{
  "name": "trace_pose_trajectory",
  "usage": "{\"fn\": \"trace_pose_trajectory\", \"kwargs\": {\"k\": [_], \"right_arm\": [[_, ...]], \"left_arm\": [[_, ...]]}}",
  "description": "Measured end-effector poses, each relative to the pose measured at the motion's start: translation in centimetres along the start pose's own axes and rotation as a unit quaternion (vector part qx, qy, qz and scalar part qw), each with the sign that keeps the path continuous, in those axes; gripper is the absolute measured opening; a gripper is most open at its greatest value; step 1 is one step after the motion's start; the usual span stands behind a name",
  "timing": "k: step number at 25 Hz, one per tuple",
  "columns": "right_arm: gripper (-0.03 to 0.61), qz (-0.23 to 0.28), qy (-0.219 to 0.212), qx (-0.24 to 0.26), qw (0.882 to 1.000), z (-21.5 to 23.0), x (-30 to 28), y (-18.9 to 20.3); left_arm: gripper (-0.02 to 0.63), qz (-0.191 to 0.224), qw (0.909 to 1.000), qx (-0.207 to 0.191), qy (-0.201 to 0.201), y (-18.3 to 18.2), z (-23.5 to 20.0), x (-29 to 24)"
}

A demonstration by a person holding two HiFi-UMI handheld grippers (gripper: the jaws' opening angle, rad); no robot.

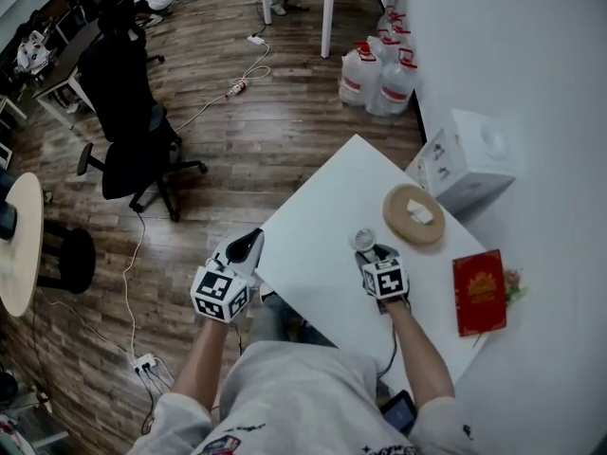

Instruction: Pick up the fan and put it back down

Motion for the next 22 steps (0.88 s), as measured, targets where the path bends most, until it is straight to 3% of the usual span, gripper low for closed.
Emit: {"fn": "trace_pose_trajectory", "kwargs": {"k": [16,22], "right_arm": [[0.195,0.171,0.057,-0.029,0.983,5.7,11.4,-5.8],[0.195,0.239,0.092,-0.031,0.966,7.7,16.9,-7.6]], "left_arm": [[0.005,0.023,0.9948,-0.04,0.09,-4.5,3.7,-7.9],[0.005,0.034,0.9914,-0.052,0.115,-5.9,5.5,-9.8]]}}
Point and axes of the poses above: the fingertips, and each gripper's own axes: x backward along the fingers, z to its right, y out of its underside, the point moved 4 cm from there along x, backward along the fingers, and after that the axes turned 12 degrees about y, right-handed, at the moved point
